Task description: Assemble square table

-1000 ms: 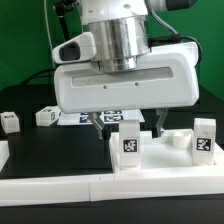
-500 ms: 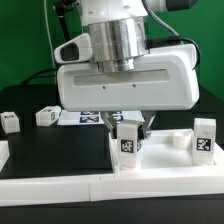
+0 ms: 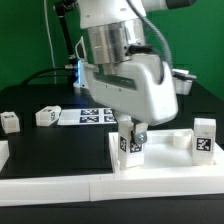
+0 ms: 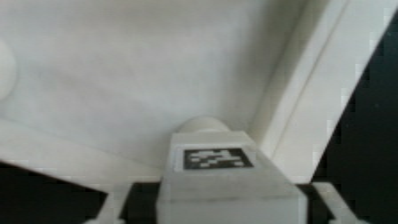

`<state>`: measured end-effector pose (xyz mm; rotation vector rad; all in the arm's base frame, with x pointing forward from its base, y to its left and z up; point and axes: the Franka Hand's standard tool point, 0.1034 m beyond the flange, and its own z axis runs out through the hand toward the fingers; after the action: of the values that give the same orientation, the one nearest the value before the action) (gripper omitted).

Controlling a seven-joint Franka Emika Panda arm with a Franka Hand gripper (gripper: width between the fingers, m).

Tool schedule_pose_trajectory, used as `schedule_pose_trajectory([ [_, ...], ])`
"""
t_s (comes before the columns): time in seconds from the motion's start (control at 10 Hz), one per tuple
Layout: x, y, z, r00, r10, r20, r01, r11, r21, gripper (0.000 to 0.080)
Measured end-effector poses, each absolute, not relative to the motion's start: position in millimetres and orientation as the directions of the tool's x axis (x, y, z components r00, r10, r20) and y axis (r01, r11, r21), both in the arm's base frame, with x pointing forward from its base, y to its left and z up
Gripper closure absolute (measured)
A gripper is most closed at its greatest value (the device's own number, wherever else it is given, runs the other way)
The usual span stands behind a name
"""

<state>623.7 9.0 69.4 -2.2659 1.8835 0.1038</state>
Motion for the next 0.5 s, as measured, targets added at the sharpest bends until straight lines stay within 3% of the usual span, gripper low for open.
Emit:
schedule_pose_trajectory([
  [0.2, 624.7, 8.5, 69.5, 0.003, -0.974, -0.227, -0.996, 0.017, -0.087, 0.0507],
  [0.4, 624.3, 11.1, 69.1, 0.008, -0.974, -0.224, -0.996, 0.012, -0.088, 0.0507],
  [0.5, 624.3, 11.1, 69.2, 0.041, -0.975, -0.219, -0.995, -0.020, -0.094, 0.0322],
])
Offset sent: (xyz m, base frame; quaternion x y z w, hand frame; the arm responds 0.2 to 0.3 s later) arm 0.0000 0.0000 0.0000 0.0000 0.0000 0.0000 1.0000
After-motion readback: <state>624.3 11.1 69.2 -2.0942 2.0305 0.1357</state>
